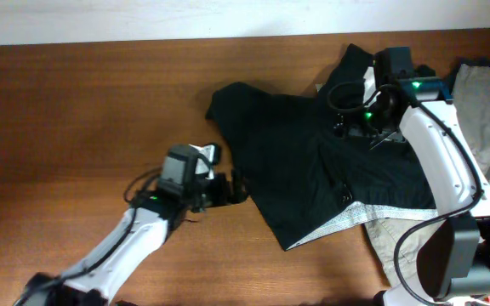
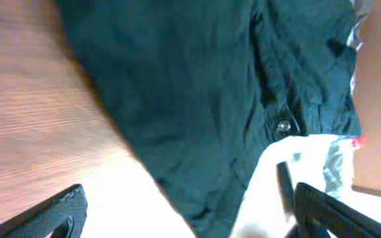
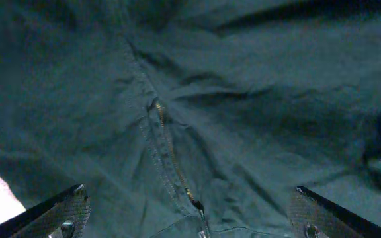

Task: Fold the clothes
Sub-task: 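Grasp the black trousers with both grippers and drag them left onto the table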

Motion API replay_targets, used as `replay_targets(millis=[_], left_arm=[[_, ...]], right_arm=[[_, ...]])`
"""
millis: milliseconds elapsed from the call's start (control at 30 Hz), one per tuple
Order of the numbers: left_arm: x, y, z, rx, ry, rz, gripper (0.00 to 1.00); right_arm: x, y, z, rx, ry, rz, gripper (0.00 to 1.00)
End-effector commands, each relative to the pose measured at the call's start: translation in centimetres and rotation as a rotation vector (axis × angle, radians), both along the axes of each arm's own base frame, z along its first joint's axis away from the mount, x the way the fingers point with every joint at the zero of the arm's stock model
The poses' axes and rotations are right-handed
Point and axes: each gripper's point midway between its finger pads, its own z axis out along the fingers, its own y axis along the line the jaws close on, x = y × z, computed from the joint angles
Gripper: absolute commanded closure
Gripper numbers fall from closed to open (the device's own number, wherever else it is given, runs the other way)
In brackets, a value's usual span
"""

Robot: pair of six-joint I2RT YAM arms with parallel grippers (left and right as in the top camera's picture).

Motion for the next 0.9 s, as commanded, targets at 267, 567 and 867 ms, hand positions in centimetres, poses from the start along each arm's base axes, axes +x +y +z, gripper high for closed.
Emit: replay_targets(millis=[267,567,867], left_arm=[[-4.8,-8.1,-6.8,-0.050,0.344,0.018,0.26],[-1.2,-8.3,-5.2,-0.119,0.167,-0.046,0.99],[6.9,22.0,7.6,0.295,-0.079,0.404,0.99]], right_arm=[[-0.6,-1.2,1.1,0.019,-0.008,-0.044,0.01],[-0.8,-1.6,1.1,0.019,0.003,-0.057,0.01],[-0.1,-3.1,1.3,0.044,-0.029,-0.094,0.00]])
